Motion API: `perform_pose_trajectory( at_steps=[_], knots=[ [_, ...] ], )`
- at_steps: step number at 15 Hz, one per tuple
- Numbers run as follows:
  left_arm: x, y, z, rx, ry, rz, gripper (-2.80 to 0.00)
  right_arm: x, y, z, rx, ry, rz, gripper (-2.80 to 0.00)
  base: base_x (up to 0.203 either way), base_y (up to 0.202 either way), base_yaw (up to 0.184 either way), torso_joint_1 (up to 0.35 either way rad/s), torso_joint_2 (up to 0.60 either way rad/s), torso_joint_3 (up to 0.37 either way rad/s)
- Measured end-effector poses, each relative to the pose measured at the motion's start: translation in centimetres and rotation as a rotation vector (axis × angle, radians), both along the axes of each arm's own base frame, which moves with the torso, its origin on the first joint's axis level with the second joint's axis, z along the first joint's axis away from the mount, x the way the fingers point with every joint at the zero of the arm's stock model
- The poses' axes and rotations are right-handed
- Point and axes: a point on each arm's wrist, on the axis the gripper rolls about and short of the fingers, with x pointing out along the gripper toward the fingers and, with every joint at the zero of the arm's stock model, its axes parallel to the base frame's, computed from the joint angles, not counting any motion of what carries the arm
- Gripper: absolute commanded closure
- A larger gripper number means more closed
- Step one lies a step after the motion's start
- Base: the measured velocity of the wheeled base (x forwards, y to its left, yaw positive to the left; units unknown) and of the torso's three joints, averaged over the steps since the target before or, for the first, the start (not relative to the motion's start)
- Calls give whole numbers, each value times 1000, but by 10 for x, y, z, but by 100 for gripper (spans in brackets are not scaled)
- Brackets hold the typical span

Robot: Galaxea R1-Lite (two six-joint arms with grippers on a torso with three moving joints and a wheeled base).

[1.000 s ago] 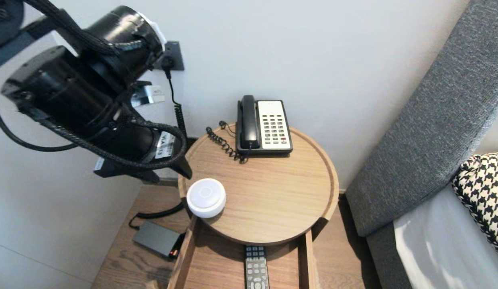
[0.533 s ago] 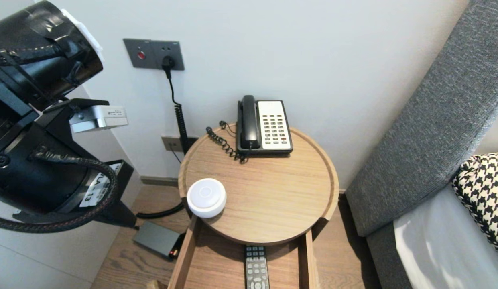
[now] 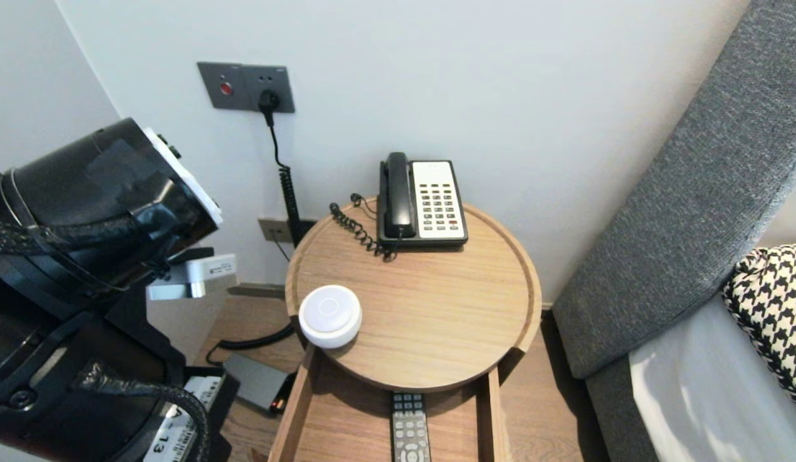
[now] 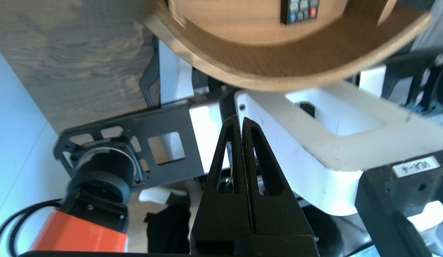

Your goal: Take the remote control out of the drawer one by one and place them on the table

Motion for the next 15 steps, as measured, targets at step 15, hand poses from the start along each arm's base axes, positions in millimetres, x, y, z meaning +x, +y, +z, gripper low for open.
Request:
perform_pose_trajectory(
  at_steps=[15],
  knots=[
    [13,-67,-76,-75,-144,-45,0,0,0,0,0,0,0,0,0,0,0,0,0,0]
  ],
)
